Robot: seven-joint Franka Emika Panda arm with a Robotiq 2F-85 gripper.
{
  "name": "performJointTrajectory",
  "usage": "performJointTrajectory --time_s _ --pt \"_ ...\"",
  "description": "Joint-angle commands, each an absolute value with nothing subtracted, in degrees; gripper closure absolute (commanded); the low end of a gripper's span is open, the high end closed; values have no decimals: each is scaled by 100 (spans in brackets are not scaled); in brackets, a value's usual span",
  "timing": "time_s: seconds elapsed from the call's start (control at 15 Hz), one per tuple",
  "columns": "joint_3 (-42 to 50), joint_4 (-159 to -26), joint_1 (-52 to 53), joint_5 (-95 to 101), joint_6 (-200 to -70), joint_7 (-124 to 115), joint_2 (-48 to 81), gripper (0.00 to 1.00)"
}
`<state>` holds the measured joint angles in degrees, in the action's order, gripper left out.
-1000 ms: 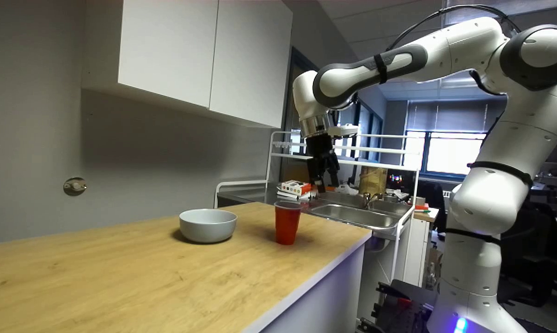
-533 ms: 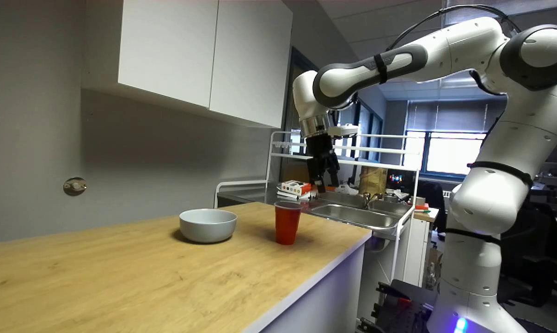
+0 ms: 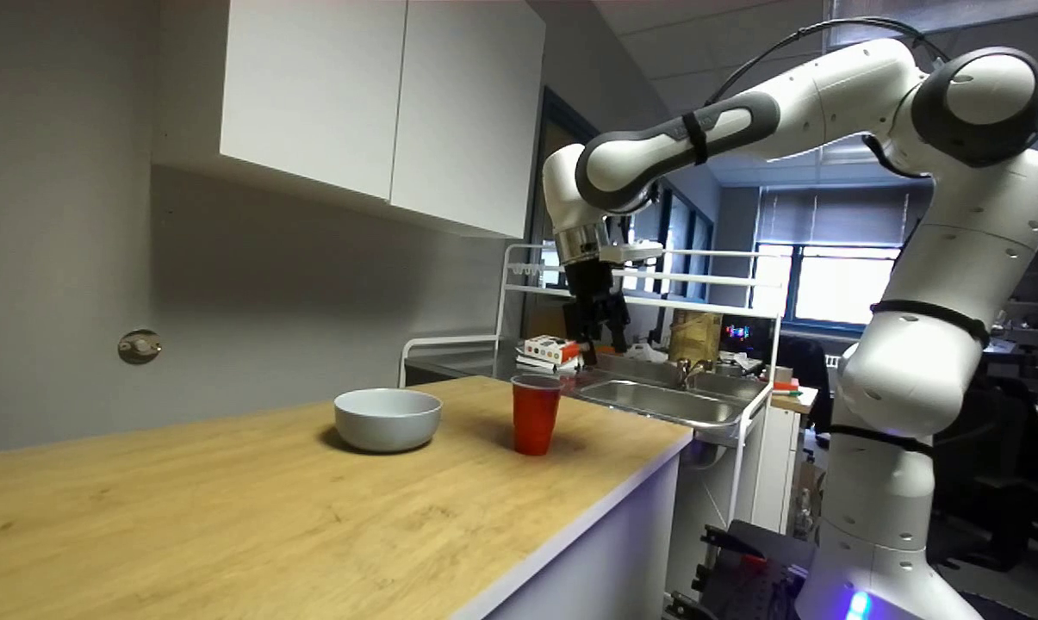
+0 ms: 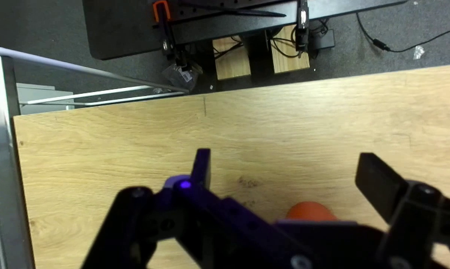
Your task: Pour the contents of the orange cup into the grey bowl
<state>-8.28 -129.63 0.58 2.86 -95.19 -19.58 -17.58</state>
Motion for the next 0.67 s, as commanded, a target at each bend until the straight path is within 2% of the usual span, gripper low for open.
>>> performJointTrajectory --time_s 0.0,0.6 --pt "-690 -12767 -7 62 -9823 -2515 -1412 0" --pt "-508 -12846 -84 -61 -10952 -3640 -1012 0"
